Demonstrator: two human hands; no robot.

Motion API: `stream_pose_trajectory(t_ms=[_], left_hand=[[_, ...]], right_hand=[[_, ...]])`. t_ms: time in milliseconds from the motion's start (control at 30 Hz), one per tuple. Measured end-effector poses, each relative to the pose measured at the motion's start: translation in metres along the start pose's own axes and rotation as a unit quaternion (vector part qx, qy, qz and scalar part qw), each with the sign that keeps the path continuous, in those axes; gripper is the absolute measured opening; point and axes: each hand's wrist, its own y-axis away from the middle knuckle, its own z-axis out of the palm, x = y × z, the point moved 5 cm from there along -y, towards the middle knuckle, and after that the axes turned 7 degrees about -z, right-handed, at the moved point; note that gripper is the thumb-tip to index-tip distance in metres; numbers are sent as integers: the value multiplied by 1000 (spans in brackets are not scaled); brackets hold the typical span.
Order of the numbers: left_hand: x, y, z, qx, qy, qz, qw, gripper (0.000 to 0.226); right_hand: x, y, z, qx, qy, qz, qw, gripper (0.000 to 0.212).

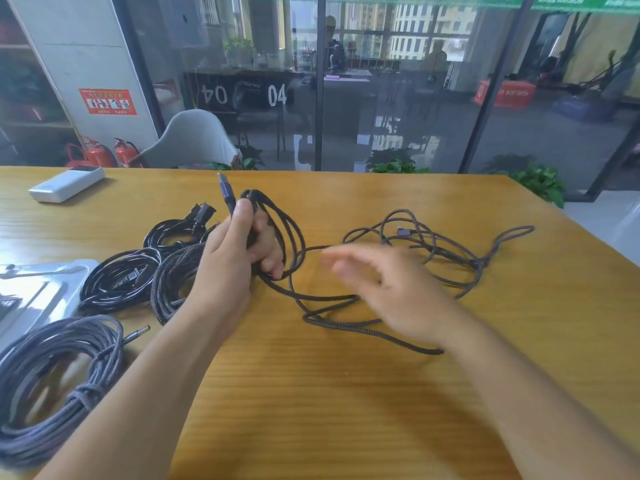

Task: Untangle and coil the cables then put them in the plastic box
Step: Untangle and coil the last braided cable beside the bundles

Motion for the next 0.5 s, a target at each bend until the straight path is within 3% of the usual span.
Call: stream_pose_trajectory(t_ms=[133, 233, 367, 500], left_hand=[[2, 7, 13, -61, 51, -43, 996, 41], [3, 12, 17, -107, 91, -80, 987, 40], [6, 19, 21, -171, 89, -128, 973, 39], [9, 19, 14, -202, 59, -145, 967, 40]], right_hand=[[-8, 0, 46, -88, -58, -30, 994, 26], [-6, -2, 48, -134, -112, -33, 984, 31], [19, -9, 28, -150, -81, -5, 985, 39], [58, -9, -6, -107, -34, 42, 993, 37]])
